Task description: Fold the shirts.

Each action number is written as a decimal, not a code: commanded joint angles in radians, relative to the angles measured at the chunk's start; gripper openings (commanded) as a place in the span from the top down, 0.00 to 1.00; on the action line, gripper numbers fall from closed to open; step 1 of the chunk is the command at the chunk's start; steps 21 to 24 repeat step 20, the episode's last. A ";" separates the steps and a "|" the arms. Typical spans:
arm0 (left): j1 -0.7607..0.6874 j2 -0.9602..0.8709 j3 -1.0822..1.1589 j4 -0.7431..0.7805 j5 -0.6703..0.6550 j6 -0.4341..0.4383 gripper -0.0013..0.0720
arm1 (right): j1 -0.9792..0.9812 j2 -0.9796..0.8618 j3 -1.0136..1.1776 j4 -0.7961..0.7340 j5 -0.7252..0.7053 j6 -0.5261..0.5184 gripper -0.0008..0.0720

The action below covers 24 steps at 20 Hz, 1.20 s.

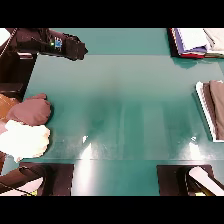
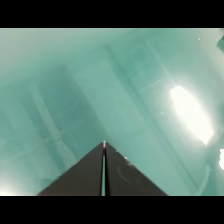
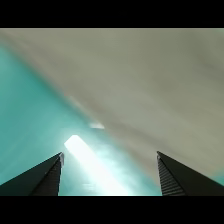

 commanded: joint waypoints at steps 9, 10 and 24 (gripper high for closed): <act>0.003 0.000 0.000 0.011 0.047 0.003 0.95 | 0.765 0.002 0.151 0.109 -0.071 0.000 0.38; 0.003 0.000 0.000 0.011 0.047 0.003 0.94 | 0.801 -0.001 0.161 0.110 -0.071 0.000 0.53; 0.003 0.000 0.000 0.010 0.047 0.003 0.94 | 0.872 -0.003 0.195 0.109 -0.061 0.000 0.96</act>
